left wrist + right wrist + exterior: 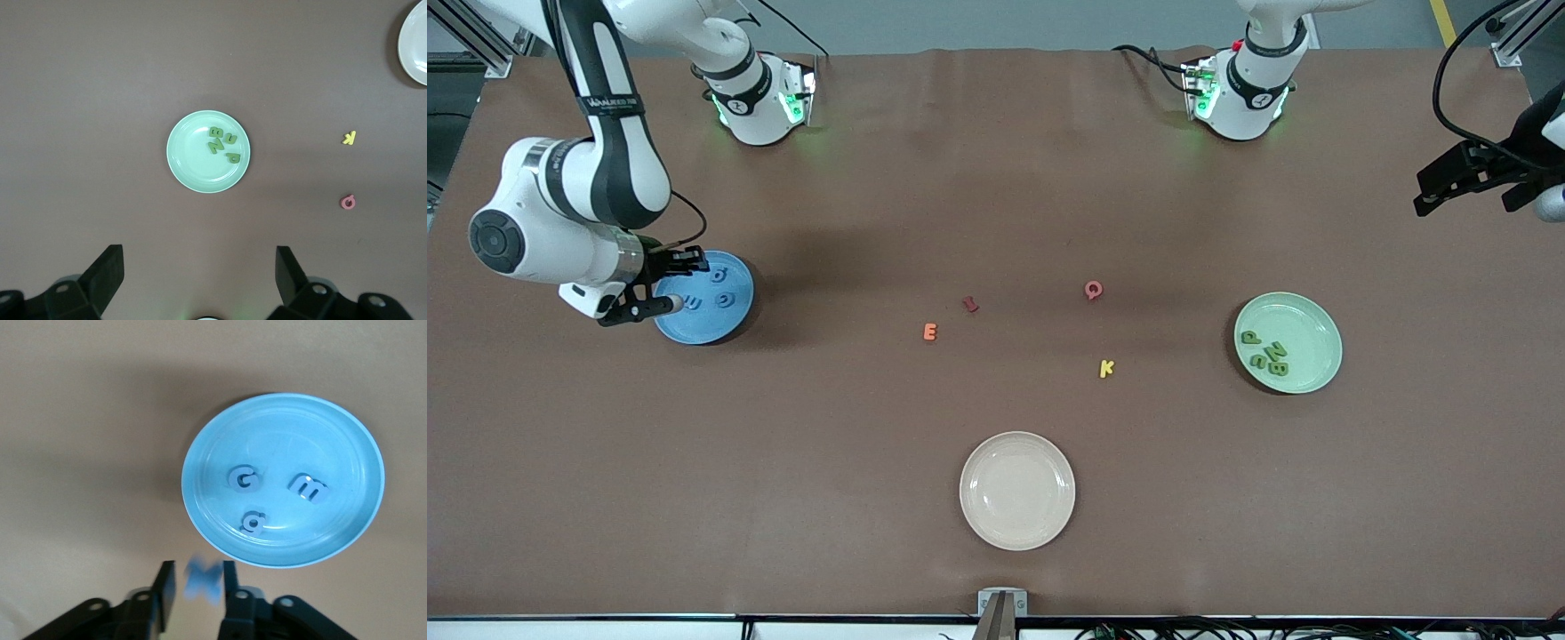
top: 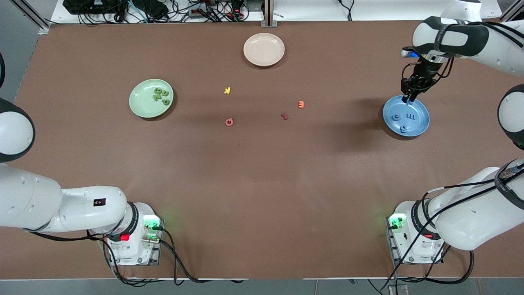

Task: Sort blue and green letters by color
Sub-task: 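Open the right gripper over the blue plate and lift away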

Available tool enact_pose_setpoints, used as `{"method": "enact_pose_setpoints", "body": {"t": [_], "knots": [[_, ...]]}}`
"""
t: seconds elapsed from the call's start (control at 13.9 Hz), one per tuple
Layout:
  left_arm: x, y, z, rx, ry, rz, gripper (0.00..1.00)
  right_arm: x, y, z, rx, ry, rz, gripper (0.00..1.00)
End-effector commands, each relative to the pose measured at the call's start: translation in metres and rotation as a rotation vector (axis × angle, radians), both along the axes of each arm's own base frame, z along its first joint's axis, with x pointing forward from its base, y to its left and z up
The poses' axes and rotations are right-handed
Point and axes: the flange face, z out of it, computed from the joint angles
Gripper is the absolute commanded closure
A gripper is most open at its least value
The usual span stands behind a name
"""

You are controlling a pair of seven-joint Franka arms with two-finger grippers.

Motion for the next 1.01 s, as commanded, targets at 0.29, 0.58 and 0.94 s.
{"method": "enact_pose_setpoints", "body": {"t": [0.29,0.58,0.94], "knots": [[-0.006,0.001,0.006,0.018,-0.004,-0.005,0.0,0.003,-0.008,0.025,0.008,-0.025,0.013,0.0],[-0.006,0.001,0.006,0.017,-0.004,-0.013,0.0,0.043,-0.008,0.093,-0.027,-0.107,0.029,0.0],[-0.011,0.0,0.008,0.014,0.01,-0.018,0.0,0.092,0.022,0.174,-0.124,-0.199,-0.113,0.0]]}}
